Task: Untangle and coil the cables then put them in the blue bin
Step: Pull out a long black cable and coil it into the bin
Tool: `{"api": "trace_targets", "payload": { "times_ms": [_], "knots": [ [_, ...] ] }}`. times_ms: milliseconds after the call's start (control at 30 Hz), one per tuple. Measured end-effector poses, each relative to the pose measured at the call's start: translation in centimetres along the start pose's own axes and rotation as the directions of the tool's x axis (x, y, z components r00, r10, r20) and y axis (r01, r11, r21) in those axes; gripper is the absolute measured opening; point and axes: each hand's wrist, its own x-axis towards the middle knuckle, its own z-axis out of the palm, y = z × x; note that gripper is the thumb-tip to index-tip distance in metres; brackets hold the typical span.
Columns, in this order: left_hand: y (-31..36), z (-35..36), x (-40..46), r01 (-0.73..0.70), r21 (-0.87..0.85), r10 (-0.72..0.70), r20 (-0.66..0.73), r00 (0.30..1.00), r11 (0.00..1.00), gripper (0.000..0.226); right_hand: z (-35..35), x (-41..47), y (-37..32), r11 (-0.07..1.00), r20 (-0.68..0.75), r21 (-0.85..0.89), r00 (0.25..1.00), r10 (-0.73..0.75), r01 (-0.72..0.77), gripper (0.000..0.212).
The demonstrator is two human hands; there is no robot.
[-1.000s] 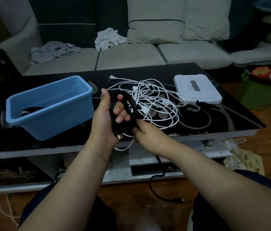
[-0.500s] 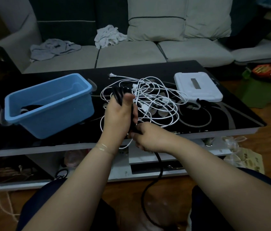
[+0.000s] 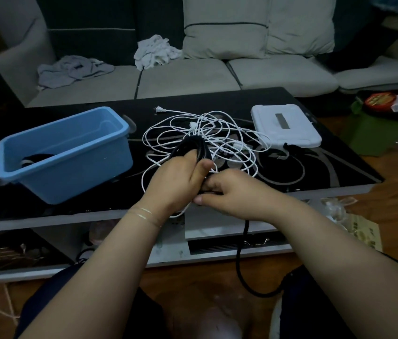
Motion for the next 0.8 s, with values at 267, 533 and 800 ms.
{"api": "trace_targets", "payload": {
  "times_ms": [267, 533, 800],
  "knots": [
    [1.4, -0.7, -0.8, 0.206, -0.602, -0.031, 0.288, 0.957, 0.772, 0.079, -2.7, 0.0, 1.5, 0.991, -0.342, -0.103, 0.939, 0.047, -0.087, 0.053],
    [1.8, -1.9, -0.9, 0.315, -0.631, -0.002, 0.445, 0.895, 0.709, 0.025, -2.2, 0.9, 2.1, 0.988, -0.377, 0.154, 0.926, 0.030, 0.030, 0.052],
    [1.4, -1.6, -0.9, 0.314, -0.652, -0.055, 0.385, 0.921, 0.690, 0.023, -0.4, 1.4, 1.9, 0.954, -0.474, 0.236, 0.879, -0.051, 0.182, 0.035]
  ]
}}
